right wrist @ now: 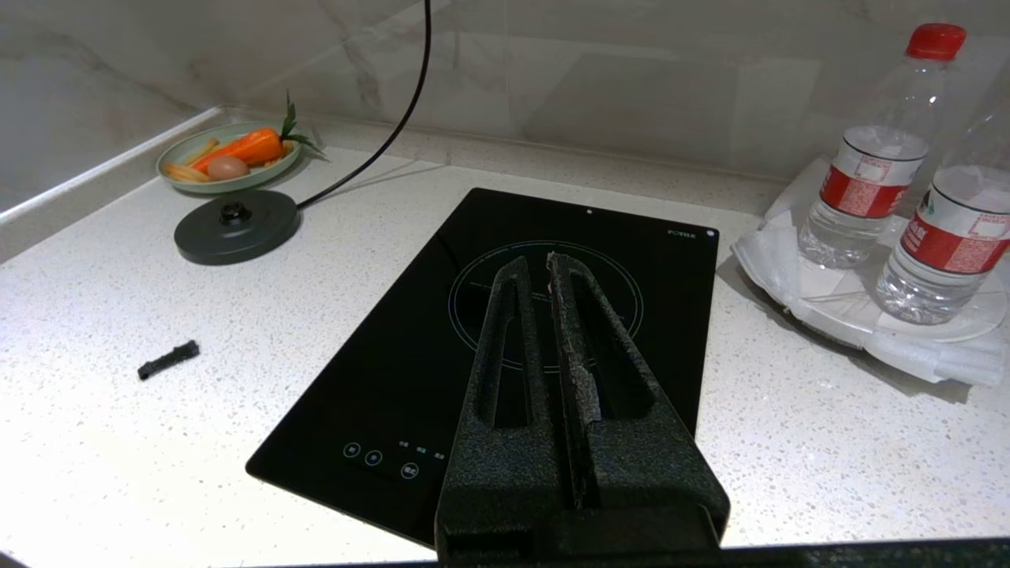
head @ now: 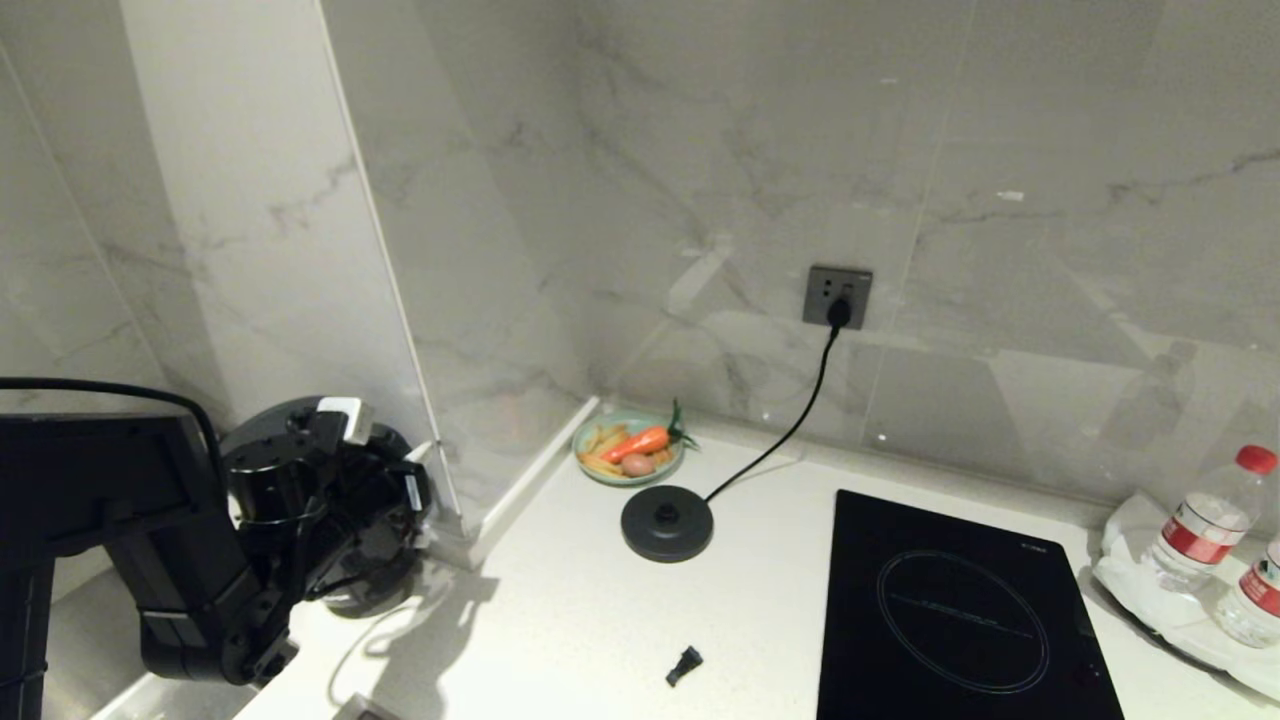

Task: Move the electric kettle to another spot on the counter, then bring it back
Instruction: Place it by the sink

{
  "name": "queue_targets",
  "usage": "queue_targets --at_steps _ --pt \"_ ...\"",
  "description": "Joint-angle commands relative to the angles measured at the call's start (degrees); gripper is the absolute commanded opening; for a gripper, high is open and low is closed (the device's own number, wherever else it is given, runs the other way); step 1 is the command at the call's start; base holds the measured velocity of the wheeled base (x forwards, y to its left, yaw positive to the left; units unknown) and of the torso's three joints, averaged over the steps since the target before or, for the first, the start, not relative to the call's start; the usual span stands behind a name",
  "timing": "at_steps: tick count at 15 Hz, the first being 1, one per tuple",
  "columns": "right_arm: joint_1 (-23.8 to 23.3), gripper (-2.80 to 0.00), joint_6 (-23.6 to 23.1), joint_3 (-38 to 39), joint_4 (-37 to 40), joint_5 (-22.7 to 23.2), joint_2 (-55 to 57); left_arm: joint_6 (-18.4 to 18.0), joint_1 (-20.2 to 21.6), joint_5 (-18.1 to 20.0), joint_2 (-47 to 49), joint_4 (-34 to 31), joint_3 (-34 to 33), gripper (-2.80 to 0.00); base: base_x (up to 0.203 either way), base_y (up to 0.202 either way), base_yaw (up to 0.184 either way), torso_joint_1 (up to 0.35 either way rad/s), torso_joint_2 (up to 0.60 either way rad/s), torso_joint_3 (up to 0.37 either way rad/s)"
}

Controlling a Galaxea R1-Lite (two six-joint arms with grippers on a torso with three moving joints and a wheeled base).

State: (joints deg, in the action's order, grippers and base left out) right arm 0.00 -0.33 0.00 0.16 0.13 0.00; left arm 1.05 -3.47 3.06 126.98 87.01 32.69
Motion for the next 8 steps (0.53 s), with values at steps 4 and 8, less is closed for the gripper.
queue_targets --at_steps 4,8 --pt "0.00 -2.80 -0.02 0.00 0.02 0.04 0.08 -2.93 0.75 4.76 0.84 0.65 -3.16 -2.80 0.000 0.000 0.000 0.000 0.00 0.000" --pt "0.00 -2.80 -0.02 0.00 0.02 0.04 0.03 -4.21 0.93 5.03 1.73 0.65 -3.69 -2.80 0.000 0.000 0.000 0.000 0.00 0.000"
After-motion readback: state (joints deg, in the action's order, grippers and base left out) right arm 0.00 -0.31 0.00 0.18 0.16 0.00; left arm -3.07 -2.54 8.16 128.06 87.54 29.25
